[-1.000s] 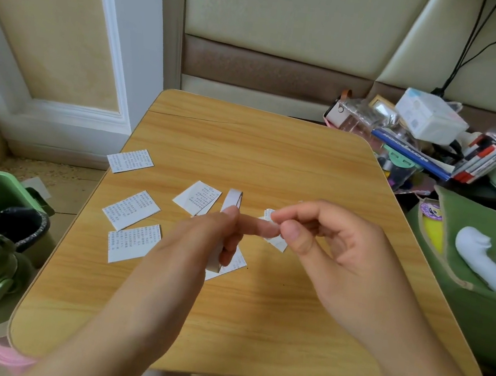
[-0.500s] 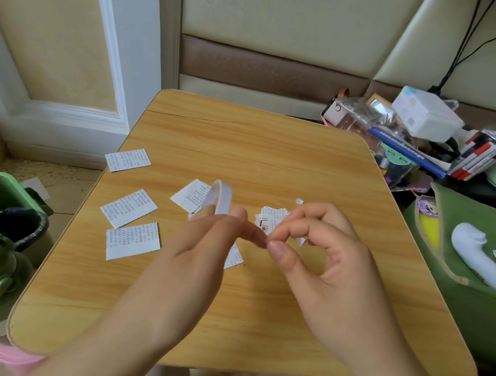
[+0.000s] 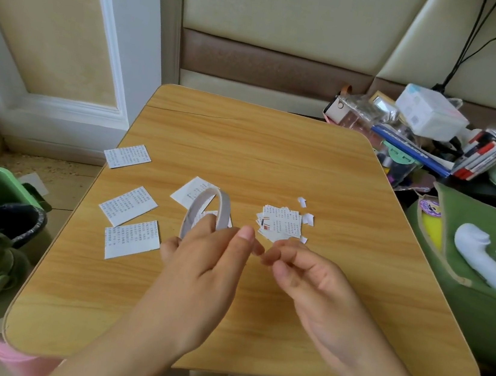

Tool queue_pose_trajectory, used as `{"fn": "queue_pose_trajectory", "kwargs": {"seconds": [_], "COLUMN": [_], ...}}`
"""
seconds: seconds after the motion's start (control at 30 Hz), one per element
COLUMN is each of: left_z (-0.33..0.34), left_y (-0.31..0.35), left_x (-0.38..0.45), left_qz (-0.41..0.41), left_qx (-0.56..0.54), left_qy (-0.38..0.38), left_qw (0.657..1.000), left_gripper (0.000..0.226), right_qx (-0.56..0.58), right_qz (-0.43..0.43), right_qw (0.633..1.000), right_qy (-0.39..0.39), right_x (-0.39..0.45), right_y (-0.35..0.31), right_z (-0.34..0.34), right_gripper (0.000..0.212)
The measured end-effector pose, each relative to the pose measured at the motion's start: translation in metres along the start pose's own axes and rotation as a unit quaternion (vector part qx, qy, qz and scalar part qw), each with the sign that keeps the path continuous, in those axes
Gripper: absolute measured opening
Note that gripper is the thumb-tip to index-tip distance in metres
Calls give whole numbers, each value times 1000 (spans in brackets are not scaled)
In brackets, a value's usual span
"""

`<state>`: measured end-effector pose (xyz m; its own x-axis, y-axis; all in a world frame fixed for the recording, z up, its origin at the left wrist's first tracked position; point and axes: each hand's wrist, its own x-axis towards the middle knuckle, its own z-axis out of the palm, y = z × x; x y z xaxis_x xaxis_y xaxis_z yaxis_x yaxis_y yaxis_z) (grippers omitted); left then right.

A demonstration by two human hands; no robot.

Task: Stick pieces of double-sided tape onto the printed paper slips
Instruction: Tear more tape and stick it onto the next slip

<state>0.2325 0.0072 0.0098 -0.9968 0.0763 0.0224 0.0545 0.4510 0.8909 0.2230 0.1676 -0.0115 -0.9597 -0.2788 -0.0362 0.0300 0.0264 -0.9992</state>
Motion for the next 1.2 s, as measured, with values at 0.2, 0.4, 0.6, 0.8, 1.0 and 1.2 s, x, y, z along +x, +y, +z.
{"fn": "queue_pose_trajectory", "kwargs": {"seconds": [0.2, 0.4, 0.6, 0.8, 1.0, 1.2], "left_z": [-17, -15, -5, -5, -4, -5], "left_y": [-20, -35, -58, -63, -62, -63], "left_x": [15, 14, 9, 7, 7, 4], "left_qz": [-20, 36, 51, 49, 49, 61], "left_qx": [0, 111, 222, 213, 209, 204], "left_qy": [25, 55, 76, 80, 77, 85], "left_qw": [999, 992, 971, 973, 974, 973], "left_gripper": [30, 37, 24, 24, 26, 22], "right_qx": [102, -322, -470, -486, -462, -452], "right_qz": [25, 15, 31, -29, -43, -38], "right_qw": [994, 938, 879, 868, 879, 875], "right_qy": [-26, 128, 82, 98, 113, 170], "right_x": [1, 50, 89, 94, 88, 87], "right_y": [0, 12, 34, 35, 33, 32], "right_z": [-2, -22, -34, -34, -35, -31], "right_gripper": [54, 76, 92, 75, 74, 75]}}
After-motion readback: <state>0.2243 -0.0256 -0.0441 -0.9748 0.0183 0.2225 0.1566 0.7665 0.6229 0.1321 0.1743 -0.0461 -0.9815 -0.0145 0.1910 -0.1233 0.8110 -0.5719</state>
